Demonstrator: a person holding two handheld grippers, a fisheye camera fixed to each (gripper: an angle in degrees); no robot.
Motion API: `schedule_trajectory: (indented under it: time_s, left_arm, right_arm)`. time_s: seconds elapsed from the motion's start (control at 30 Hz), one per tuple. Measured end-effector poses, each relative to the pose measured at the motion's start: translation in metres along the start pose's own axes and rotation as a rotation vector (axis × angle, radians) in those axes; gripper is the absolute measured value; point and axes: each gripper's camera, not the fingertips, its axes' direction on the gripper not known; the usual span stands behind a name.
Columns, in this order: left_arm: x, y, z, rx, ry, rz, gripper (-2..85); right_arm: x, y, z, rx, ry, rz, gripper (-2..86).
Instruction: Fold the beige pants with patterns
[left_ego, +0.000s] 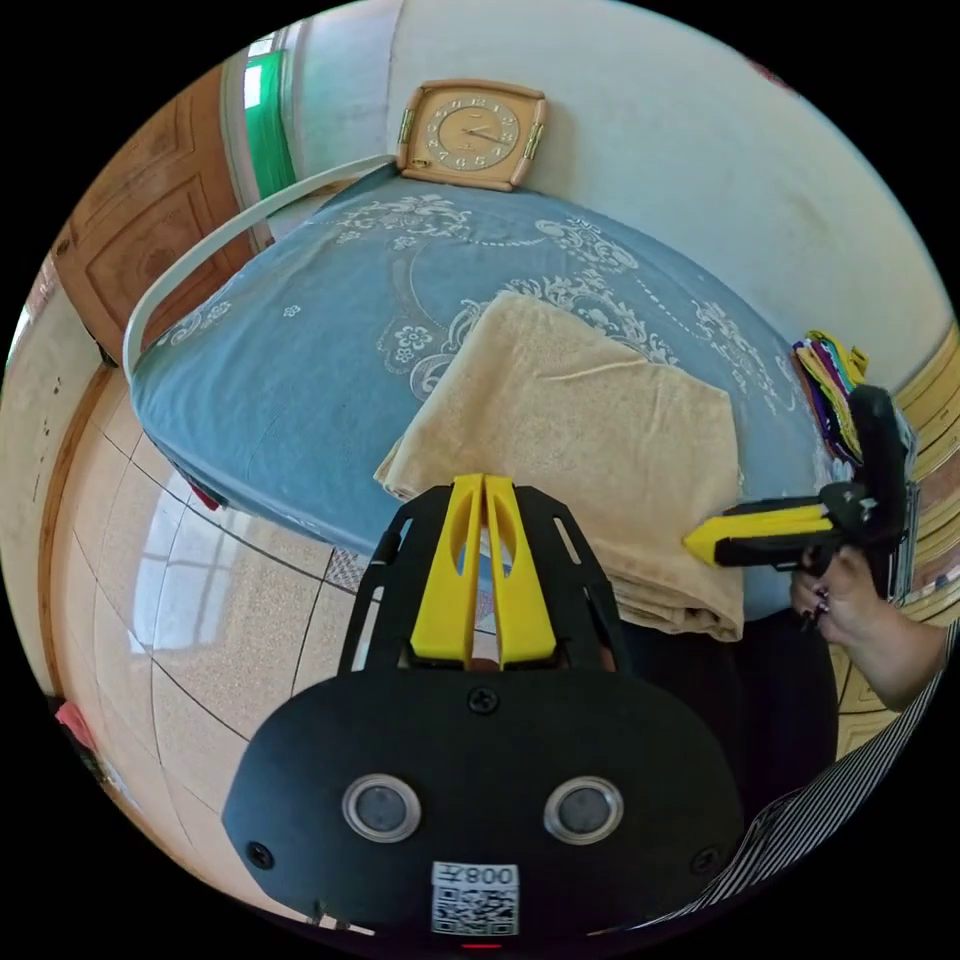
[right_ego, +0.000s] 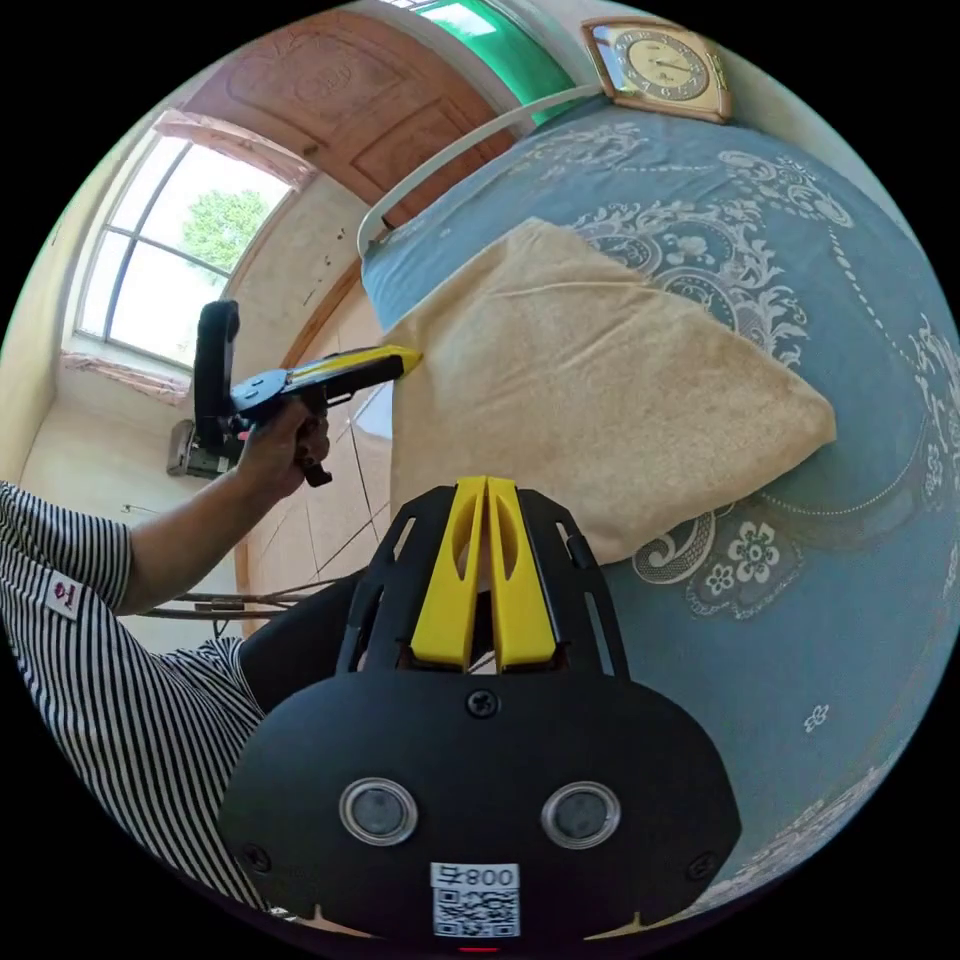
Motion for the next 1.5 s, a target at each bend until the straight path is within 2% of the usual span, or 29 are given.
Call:
schedule_trajectory:
  time_s: [0.07,0.2,0.37,0.53,0.7,0.87,1.17,1.5]
  left_arm:
    - [-0.022,-0.002,-0.007,0.047,0.087,-0.046,0.4]
    - [-0.058,0.009,-0.008,0.057,0.312,-0.12,0.9]
    - [-0.098,0.038,0.032,-0.11,0.627,-0.267,5.3]
    - [-0.126,0.045,0.077,-0.205,0.937,-0.418,13.2]
    - [-0.137,0.026,0.111,-0.291,1.04,-0.422,15.1]
    - [-0.16,0.014,0.128,-0.28,1.1,-0.483,9.6]
    - [-0.186,-0.008,0.125,-0.228,1.144,-0.479,7.1]
    - [-0.203,-0.014,0.137,-0.244,1.161,-0.508,7.1]
  right_arm:
    - [0.005,0.002,-0.017,0.004,-0.064,0.033,0.2]
    - [-0.01,0.016,-0.06,0.051,-0.04,0.017,0.3]
    - [-0.007,0.059,-0.077,0.024,-0.15,0.124,0.7]
    - [0.016,0.08,-0.116,0.137,-0.361,0.265,2.4]
    - [0.033,0.111,-0.144,0.148,-0.449,0.383,6.7]
    - [0.052,0.145,-0.157,0.194,-0.596,0.551,10.6]
    - [0.046,0.147,-0.165,0.224,-0.796,0.639,12.5]
    - [0.028,0.142,-0.184,0.289,-0.913,0.688,12.6]
